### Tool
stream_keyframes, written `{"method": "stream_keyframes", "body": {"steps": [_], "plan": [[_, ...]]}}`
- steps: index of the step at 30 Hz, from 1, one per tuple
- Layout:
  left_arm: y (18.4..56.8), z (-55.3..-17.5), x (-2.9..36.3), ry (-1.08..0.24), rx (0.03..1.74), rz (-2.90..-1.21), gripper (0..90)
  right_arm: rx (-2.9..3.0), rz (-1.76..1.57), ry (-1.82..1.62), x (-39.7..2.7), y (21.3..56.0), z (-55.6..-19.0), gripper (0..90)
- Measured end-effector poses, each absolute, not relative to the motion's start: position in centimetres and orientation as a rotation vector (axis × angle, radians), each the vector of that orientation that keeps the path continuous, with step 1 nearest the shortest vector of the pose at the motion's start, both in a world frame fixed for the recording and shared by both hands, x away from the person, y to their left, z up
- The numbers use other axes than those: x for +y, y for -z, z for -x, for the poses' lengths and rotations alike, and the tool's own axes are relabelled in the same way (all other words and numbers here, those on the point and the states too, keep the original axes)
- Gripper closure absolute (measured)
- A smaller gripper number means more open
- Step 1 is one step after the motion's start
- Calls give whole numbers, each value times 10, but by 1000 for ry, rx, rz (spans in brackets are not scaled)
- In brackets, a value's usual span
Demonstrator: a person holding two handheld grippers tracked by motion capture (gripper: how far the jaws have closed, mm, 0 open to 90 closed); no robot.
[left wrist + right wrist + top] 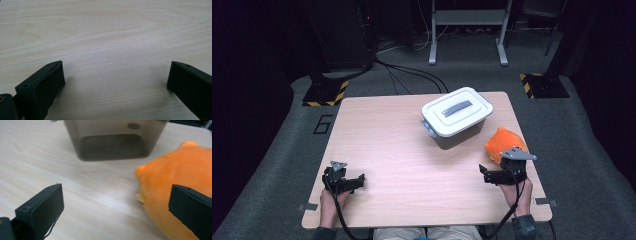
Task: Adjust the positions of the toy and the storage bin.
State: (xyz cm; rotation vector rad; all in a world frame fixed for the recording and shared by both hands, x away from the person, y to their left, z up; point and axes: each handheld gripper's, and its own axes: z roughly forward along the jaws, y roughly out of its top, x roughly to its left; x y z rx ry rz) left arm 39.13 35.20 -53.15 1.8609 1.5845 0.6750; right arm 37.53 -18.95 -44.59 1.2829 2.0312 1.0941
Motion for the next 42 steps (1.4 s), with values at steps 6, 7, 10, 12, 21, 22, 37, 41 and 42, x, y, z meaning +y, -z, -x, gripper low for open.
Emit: {"method": "stream_keyframes", "body": {"steps": [6,7,10,12,21,22,37,41,42], "plan": [[531,-392,351,-699,1547,-1896,0,2101,-1259,-1120,-172,468,-371,0],[531,-392,351,-702,1543,-1892,0,2114,-1258,-1130,-171,472,-371,0],[531,-393,351,-689,1519,-1888,0,2159,-1244,-1117,-162,486,-370,0],[530,-395,351,-677,1494,-1886,0,2176,-1231,-1116,-157,494,-371,0],[510,-406,343,-636,1409,-1915,0,2280,-1192,-1031,-142,525,-384,0],[508,-408,342,-632,1399,-1921,0,2292,-1183,-1021,-141,525,-385,0],[466,-437,301,-625,1242,-1971,6,2363,-1122,-983,-132,530,-391,0],[457,-445,289,-615,1206,-1974,8,2365,-1137,-988,-131,530,-392,0],[455,-446,286,-616,1198,-1974,8,2366,-1136,-989,-131,530,-392,0]]}}
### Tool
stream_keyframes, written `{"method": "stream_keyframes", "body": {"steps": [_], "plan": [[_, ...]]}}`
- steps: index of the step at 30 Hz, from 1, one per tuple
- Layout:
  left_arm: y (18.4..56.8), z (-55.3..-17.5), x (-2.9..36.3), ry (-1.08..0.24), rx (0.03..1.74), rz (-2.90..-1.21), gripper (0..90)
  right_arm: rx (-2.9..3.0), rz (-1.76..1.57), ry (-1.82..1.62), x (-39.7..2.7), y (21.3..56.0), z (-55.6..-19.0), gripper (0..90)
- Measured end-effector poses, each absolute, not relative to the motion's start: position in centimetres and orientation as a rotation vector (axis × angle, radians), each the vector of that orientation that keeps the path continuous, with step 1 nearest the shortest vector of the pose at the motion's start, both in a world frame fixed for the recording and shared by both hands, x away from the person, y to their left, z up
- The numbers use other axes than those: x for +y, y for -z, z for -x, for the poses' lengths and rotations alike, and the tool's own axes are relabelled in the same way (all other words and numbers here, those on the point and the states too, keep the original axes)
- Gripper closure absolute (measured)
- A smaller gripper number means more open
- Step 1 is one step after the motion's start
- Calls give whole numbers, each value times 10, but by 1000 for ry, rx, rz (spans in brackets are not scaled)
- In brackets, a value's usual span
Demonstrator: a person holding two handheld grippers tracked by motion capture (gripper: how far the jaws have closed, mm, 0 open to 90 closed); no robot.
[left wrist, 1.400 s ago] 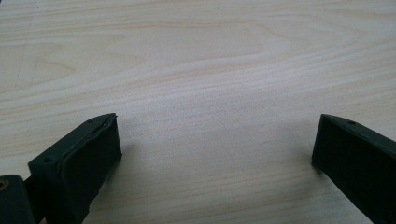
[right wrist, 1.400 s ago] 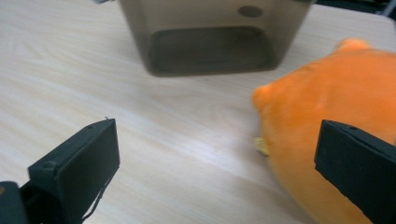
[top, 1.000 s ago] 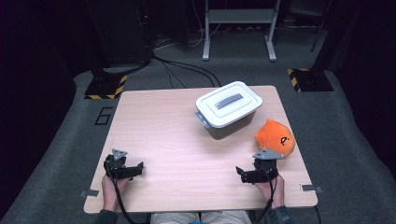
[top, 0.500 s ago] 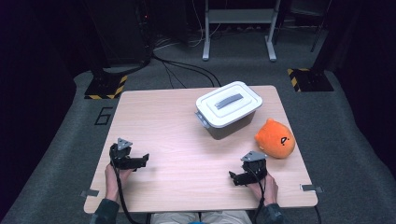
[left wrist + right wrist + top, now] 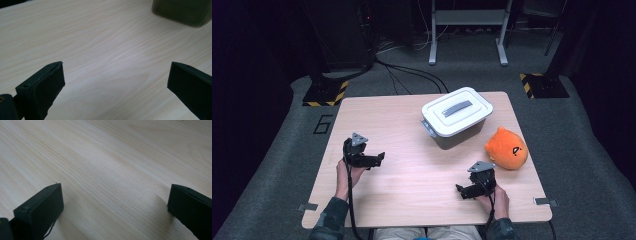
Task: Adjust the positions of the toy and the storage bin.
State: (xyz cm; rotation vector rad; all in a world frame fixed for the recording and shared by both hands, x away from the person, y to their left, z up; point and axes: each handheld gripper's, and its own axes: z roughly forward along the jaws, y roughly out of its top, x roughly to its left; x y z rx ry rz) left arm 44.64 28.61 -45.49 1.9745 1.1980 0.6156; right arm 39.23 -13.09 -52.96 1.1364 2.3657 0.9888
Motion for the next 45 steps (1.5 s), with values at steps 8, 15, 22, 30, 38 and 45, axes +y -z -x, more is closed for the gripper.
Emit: {"method": "stream_keyframes", "body": {"steps": [8,15,22,30,38,45], "plan": [[434,-468,256,-590,1118,-2006,8,2368,-1133,-987,-131,530,-393,0],[422,-483,236,-590,1089,-1991,9,2370,-1131,-987,-131,530,-393,0],[411,-501,212,-580,1052,-2004,9,2371,-1131,-988,-131,530,-393,0],[405,-522,191,-552,1045,-2012,10,2371,-1131,-989,-131,530,-393,0],[401,-539,172,-548,1022,-2042,17,2370,-1131,-989,-131,530,-393,0],[398,-551,152,-540,1006,-2054,24,2367,-1134,-990,-131,530,-393,0]]}}
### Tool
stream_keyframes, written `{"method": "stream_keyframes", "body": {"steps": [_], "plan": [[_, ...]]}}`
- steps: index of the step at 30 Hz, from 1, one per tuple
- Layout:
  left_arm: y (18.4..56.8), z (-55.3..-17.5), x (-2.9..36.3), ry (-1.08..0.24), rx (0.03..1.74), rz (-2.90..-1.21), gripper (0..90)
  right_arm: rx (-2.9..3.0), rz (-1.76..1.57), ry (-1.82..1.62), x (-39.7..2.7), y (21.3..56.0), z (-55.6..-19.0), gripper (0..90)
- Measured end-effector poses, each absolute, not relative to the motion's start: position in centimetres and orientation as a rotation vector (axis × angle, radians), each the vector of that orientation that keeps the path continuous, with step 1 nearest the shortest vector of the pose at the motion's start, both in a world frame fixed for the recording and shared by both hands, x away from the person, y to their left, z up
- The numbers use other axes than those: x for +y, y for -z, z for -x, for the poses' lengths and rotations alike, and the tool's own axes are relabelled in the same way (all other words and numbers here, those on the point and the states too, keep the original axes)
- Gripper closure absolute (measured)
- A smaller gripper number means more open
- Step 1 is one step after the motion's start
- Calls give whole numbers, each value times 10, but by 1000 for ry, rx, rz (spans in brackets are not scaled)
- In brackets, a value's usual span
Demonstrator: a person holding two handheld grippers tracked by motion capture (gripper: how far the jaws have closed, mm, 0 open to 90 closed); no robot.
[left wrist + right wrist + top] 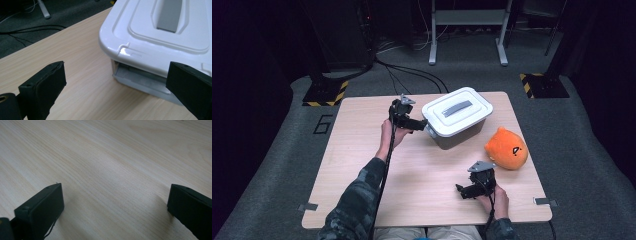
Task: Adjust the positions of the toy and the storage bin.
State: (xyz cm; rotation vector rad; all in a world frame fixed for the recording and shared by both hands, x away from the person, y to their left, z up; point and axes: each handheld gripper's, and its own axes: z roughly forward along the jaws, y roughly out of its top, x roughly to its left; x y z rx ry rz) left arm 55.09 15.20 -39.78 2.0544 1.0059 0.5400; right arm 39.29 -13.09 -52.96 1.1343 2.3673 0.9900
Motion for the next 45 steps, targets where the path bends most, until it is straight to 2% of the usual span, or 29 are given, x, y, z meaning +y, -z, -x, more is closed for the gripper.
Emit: {"method": "stream_keyframes", "body": {"steps": [21,28,45], "plan": [[401,-579,107,-535,997,-2123,36,2366,-1131,-988,-131,530,-393,0],[404,-578,113,-489,1004,-2103,31,2369,-1124,-984,-132,530,-393,0],[404,-561,129,-493,965,-2123,33,2363,-1139,-987,-132,529,-393,2]]}}
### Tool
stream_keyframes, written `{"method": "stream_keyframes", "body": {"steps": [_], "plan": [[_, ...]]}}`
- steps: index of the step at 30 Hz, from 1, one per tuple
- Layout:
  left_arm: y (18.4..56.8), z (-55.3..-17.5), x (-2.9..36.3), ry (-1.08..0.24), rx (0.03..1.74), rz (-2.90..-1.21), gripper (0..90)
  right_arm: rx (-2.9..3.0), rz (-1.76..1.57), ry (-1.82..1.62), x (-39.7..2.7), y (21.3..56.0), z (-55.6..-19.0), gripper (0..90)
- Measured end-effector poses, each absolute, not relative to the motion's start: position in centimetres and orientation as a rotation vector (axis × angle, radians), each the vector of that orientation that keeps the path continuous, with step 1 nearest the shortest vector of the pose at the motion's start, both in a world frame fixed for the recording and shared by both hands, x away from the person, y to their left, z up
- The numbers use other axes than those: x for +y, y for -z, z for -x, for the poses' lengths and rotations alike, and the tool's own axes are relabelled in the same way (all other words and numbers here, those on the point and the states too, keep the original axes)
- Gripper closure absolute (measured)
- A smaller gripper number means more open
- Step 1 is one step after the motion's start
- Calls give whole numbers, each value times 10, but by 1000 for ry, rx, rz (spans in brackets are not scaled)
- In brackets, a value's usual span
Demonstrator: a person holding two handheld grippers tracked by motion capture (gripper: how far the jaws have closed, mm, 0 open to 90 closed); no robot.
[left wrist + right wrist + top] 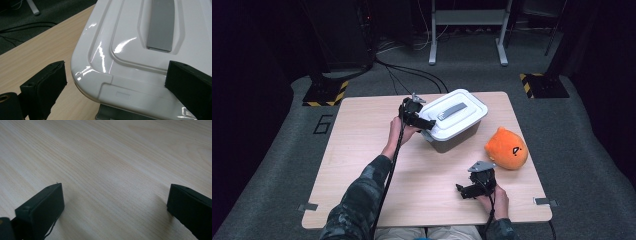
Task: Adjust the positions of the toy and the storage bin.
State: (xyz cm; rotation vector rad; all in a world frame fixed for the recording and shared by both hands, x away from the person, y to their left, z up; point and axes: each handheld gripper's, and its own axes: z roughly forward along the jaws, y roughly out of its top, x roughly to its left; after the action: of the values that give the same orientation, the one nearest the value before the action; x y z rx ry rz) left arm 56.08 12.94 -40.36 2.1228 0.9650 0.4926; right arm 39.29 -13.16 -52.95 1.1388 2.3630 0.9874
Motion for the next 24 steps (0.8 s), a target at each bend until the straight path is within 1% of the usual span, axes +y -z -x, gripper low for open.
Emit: {"method": "stream_keyframes", "body": {"steps": [18,24], "plan": [[405,-531,161,-474,944,-2115,34,2359,-1150,-987,-132,529,-393,5],[403,-519,170,-506,922,-2140,34,2359,-1151,-987,-132,529,-393,6]]}}
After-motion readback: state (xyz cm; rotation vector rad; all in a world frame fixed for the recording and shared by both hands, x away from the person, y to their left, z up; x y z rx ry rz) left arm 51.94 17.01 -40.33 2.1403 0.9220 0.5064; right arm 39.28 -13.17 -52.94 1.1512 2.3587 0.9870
